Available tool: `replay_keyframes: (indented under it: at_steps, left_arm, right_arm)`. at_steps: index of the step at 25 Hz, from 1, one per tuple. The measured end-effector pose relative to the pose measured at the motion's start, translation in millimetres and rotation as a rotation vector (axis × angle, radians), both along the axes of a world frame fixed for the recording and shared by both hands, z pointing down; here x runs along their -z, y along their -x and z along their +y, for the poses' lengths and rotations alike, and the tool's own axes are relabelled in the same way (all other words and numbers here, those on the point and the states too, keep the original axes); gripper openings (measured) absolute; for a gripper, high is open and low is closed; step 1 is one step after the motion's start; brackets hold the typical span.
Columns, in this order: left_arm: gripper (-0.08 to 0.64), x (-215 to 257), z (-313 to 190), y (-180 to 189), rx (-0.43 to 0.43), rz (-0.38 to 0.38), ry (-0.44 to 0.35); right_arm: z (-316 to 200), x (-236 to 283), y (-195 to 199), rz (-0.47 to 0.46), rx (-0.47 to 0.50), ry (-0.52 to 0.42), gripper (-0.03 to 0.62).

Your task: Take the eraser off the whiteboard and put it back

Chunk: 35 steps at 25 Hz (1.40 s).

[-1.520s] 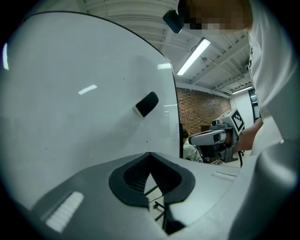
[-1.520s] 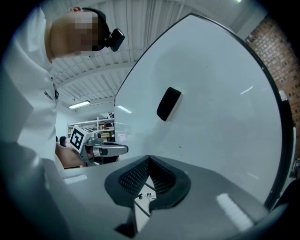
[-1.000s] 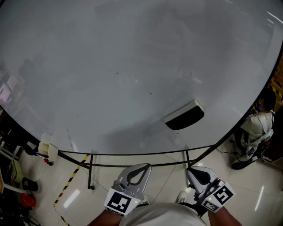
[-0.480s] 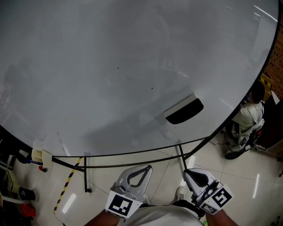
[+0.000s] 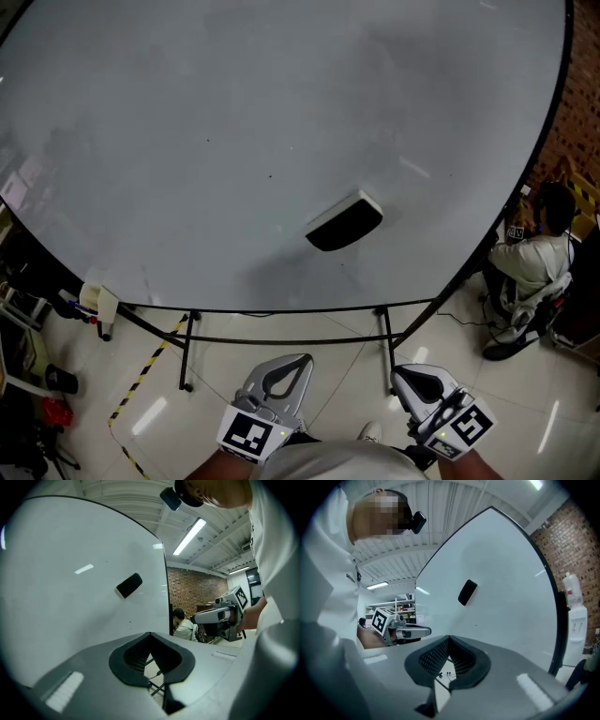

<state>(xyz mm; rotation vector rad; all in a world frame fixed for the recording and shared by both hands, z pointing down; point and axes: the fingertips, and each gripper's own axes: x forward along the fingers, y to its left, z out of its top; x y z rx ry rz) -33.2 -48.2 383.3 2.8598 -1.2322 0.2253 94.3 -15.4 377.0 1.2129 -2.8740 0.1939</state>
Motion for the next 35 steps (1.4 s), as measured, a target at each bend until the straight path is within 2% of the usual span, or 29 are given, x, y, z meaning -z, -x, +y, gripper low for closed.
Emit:
replay_keyframes:
  at_steps: [5,8,14,20,28,35]
  left_arm:
    - [0.015,1,21,-20,0.104,-0.015,0.014]
    - [0.015,0,36,-30,0.124,-0.035,0.011]
    - [0.015,-6,49,-33,0.062,-0.075,0.016]
    - [0.015,-4,47,1,0.005,-0.087,-0.005]
    - [0.015,-9,42,37,-0.025,-0.045,-0.003]
    - [0.015,-4,43,37,-0.027,-0.013,-0.009]
  right_arm:
    - [20,-4,-37,-0.017,0.056,0.006,0.002]
    - [28,-9,-51,-0.016,0.075,0.009,0.002]
    - [39,-10,-50,-0.021,0.039,-0.006,0.002]
    - [39,-19,-22,-0.017,-0.048,0.011,0.002]
    - [44,-21,13,0.021,-0.09,0.024,0.002]
    - [47,-17,14,0.056,-0.089,0.024,0.002]
